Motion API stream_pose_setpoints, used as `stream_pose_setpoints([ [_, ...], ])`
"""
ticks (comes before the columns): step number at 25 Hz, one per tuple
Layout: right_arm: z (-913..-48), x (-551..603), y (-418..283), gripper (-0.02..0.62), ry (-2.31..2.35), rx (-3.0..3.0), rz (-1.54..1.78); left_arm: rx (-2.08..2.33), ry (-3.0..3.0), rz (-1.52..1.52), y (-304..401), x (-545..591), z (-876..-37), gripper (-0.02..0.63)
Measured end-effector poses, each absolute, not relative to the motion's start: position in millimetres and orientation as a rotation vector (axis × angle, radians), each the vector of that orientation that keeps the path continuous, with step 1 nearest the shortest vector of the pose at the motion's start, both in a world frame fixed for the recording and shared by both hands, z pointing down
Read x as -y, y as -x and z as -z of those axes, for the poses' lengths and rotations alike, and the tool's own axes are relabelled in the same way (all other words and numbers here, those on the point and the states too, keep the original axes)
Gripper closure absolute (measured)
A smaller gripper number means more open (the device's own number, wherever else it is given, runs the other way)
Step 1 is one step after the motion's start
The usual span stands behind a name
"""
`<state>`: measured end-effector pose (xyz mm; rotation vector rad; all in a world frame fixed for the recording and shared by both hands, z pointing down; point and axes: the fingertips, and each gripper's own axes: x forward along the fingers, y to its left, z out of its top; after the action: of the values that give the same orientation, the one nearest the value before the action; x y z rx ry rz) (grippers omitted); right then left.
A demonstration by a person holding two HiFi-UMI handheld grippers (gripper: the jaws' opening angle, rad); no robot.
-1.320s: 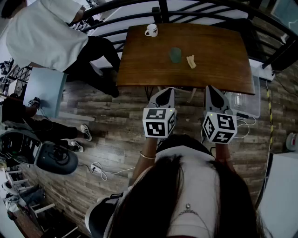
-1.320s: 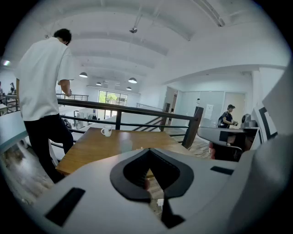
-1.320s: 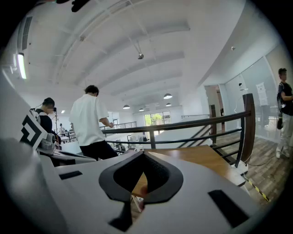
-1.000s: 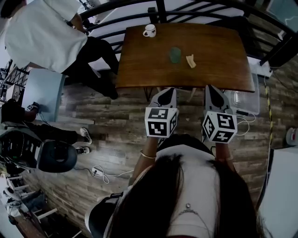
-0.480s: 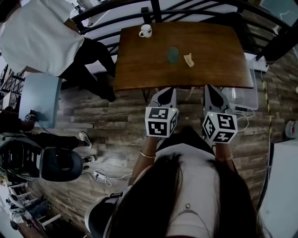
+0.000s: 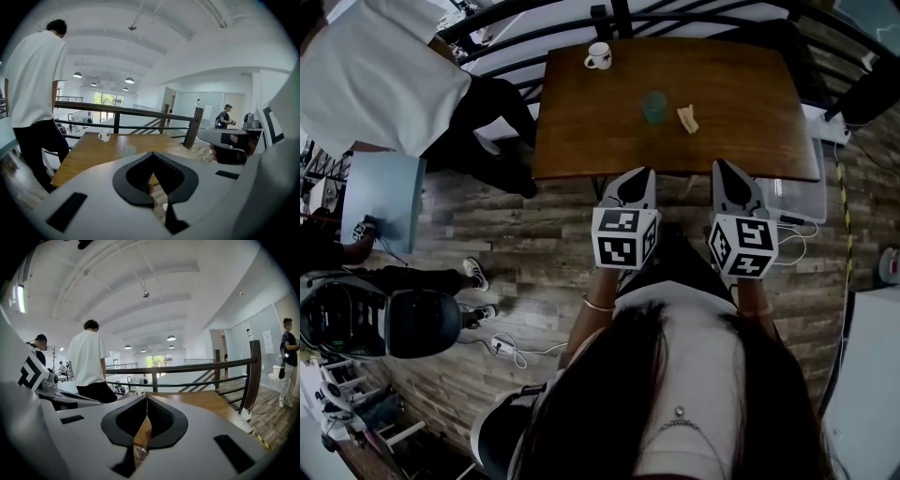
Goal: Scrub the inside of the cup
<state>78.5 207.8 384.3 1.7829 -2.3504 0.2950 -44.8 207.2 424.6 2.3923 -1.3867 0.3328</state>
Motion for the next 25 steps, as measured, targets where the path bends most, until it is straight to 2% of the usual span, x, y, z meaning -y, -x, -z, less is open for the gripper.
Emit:
stream_pose_setpoints([
  [25,-422,-65,-97,0.558,-1.637,2.348,-0.337,1.458,-2.379,-0.338,17,-77,-449,0.598],
])
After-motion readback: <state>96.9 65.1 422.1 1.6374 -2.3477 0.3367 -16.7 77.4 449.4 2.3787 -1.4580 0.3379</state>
